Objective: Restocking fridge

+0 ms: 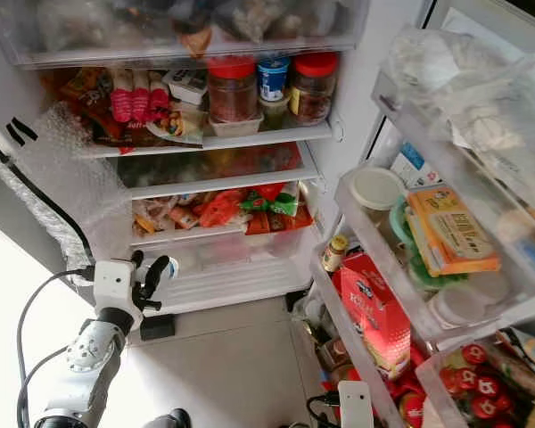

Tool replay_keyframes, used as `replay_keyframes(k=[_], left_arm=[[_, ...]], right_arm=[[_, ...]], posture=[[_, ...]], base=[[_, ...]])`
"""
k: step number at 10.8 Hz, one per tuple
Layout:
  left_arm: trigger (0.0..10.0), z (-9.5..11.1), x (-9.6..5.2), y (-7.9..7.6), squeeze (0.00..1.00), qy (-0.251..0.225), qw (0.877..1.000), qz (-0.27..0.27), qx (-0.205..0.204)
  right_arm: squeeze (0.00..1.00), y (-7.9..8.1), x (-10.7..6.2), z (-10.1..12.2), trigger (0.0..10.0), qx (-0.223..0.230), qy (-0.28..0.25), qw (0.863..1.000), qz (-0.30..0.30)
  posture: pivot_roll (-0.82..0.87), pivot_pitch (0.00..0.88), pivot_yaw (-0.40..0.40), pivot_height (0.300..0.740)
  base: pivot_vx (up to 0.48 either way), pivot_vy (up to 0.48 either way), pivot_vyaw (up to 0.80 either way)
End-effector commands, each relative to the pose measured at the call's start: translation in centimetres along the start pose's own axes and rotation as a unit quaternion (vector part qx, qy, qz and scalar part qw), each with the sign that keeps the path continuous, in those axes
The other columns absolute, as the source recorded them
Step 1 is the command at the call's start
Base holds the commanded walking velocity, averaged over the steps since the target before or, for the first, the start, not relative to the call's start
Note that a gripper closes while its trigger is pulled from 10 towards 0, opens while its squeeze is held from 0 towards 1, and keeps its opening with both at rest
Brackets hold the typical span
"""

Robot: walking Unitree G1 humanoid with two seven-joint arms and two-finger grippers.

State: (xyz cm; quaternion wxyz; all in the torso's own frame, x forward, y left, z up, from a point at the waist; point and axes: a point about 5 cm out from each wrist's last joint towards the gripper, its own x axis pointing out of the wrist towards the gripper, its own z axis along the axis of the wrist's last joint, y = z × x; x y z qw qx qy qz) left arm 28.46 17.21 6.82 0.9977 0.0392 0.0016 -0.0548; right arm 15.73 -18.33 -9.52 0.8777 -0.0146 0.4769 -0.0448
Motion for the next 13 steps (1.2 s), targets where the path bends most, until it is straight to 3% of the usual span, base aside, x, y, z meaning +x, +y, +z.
replay_keyframes(k=[1,4,6,8,13], left_arm=[[10.0,0.4,0.0,-0.2,0.0,-0.004,1.0,-0.006,0.007],[10.0,0.4,0.0,-0.3,0.0,-0.002,1.0,-0.006,0.006],[10.0,0.4,0.0,-0.2,0.0,-0.001,1.0,-0.006,0.007],[10.0,0.5,0.0,-0.3,0.0,-0.001,1.0,-0.008,0.005],[10.0,0.7,0.2,-0.4,0.0,-0.003,1.0,-0.009,0.005]], right_arm=[[0.0,-0.1,-0.1,-0.8,10.0,0.008,0.014,1.0,-0.004],[0.0,-0.1,-0.1,-0.8,10.0,0.006,0.013,1.0,-0.001],[0.0,-0.1,-0.2,-0.8,10.0,0.01,0.014,1.0,-0.004],[0.0,-2.3,-0.9,-3.0,10.0,0.008,0.027,1.0,-0.012],[0.0,-2.3,-0.8,-2.6,10.0,0.013,0.006,1.0,-0.003]], posture=[[0.02,0.152,-0.051,0.74],[0.02,0.16,-0.054,0.74],[0.02,0.173,-0.053,0.711],[0.02,0.178,-0.051,0.689],[0.02,0.18,-0.051,0.689]], base=[[0.0,0.0,0.0],[0.0,0.0,0.0],[0.0,0.0,0.0],[0.0,0.0,0.0],[0.0,0.0,0.0]])
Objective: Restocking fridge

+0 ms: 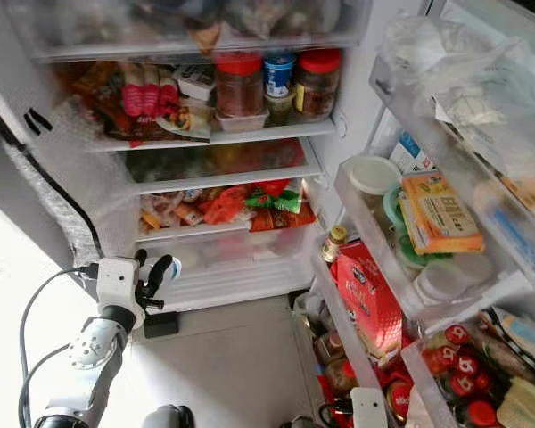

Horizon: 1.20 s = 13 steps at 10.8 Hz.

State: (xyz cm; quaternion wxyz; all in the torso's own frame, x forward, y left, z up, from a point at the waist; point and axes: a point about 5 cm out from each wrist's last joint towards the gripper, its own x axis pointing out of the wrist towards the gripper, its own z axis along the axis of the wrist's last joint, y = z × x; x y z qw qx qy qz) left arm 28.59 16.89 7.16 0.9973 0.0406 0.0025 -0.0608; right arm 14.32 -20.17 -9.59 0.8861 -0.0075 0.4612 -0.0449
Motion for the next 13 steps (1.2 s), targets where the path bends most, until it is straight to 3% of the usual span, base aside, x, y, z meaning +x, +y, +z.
replay_keyframes(k=[1,2,13], left_arm=[[10.0,0.4,0.0,-0.2,0.0,-0.005,1.0,-0.002,0.003],[10.0,0.3,0.0,-0.1,0.0,-0.004,1.0,-0.002,0.003],[10.0,0.3,0.0,-0.1,0.0,-0.004,1.0,-0.002,0.003]], right_arm=[[0.0,-0.2,-0.3,-0.5,10.0,0.023,-0.008,1.0,0.004],[0.0,0.1,-0.1,0.5,10.0,0.03,-0.041,0.999,0.019],[0.0,0.1,-0.1,0.5,10.0,0.03,-0.041,0.999,0.019]], posture=[[0.02,0.18,-0.052,0.689],[0.02,0.181,-0.05,0.689],[0.02,0.181,-0.05,0.689]], base=[[0.0,0.0,0.0],[0.0,0.0,0.0],[0.0,0.0,0.0]])
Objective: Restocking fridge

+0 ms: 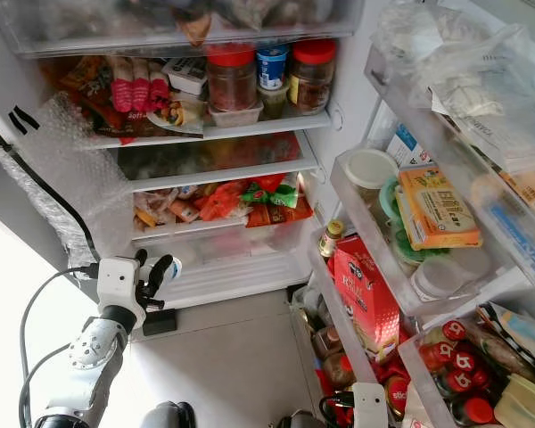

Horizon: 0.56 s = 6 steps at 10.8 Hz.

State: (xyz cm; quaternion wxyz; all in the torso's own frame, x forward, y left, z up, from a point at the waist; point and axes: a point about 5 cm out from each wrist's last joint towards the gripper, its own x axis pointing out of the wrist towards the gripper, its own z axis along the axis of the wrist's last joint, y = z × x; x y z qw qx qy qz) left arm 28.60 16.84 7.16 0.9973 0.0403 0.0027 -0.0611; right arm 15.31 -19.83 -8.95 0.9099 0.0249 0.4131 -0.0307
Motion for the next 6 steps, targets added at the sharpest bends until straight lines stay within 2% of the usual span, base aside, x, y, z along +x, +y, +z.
replay_keyframes(k=[1,2,4,6], left_arm=[[10.0,0.2,0.03,-0.24,0.0,-0.001,1.0,-0.006,0.0],[10.0,0.01,0.09,-0.55,0.0,0.005,1.0,-0.012,-0.011],[10.0,0.08,0.11,-0.49,0.0,0.004,1.0,-0.011,-0.012],[10.0,0.1,0.09,-0.44,0.0,0.005,1.0,-0.012,-0.011]], right_arm=[[0.0,0.5,0.16,0.4,10.0,-0.111,0.004,0.993,0.039],[0.0,1.04,0.33,0.39,10.0,-0.259,0.027,0.962,0.079],[0.0,1.16,0.31,0.26,10.0,-0.249,0.029,0.965,0.079],[0.0,1.41,0.28,0.08,10.0,-0.261,0.031,0.961,0.083]], posture=[[0.01,0.184,-0.052,0.689],[0.01,0.183,-0.052,0.689],[0.01,0.182,-0.051,0.689],[0.01,0.181,-0.048,0.689]], base=[[0.0,0.0,0.0],[0.0,0.0,0.0],[0.0,0.0,0.0],[0.0,0.0,0.0]])
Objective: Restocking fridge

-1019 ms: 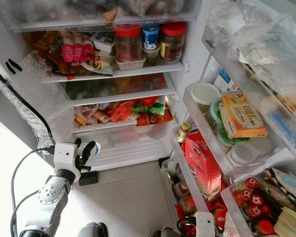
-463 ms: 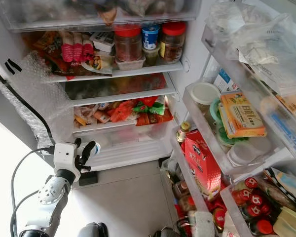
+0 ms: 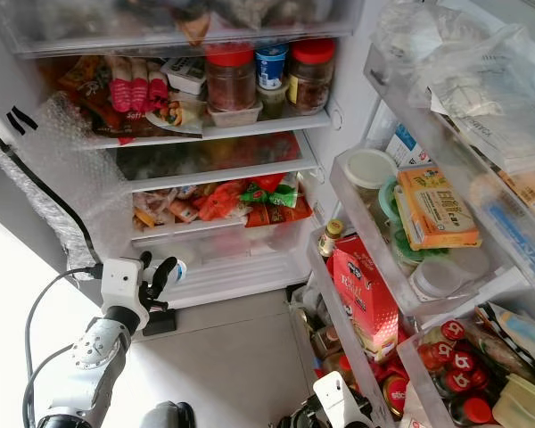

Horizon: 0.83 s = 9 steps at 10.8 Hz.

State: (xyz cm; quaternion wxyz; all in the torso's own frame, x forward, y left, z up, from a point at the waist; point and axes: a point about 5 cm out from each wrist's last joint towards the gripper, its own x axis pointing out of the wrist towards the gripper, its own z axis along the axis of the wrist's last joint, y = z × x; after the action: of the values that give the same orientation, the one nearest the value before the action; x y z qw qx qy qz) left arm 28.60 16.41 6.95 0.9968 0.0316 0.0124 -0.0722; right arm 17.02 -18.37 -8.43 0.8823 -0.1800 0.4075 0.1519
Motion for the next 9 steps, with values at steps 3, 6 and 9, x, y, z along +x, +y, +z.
replay_keyframes(k=[3,6,9], left_arm=[[10.0,0.29,0.05,-0.02,0.0,-0.002,1.0,-0.004,0.002],[10.0,0.32,0.08,-0.03,0.0,-0.002,1.0,-0.004,0.006],[10.0,-0.05,0.1,-0.29,0.0,0.008,1.0,-0.014,0.002]], right_arm=[[0.0,1.07,-0.41,-1.7,10.0,-0.009,0.037,0.999,0.016],[0.0,0.99,-0.45,-1.92,10.0,0.036,0.042,0.998,0.004],[0.0,1.26,-0.39,-1.9,10.0,0.046,0.047,0.998,0.006]], posture=[[0.02,0.181,-0.045,0.689],[0.02,0.182,-0.045,0.689],[0.02,0.179,-0.043,0.689]], base=[[0.0,0.0,0.0],[0.0,0.0,0.0],[0.0,0.0,0.0]])
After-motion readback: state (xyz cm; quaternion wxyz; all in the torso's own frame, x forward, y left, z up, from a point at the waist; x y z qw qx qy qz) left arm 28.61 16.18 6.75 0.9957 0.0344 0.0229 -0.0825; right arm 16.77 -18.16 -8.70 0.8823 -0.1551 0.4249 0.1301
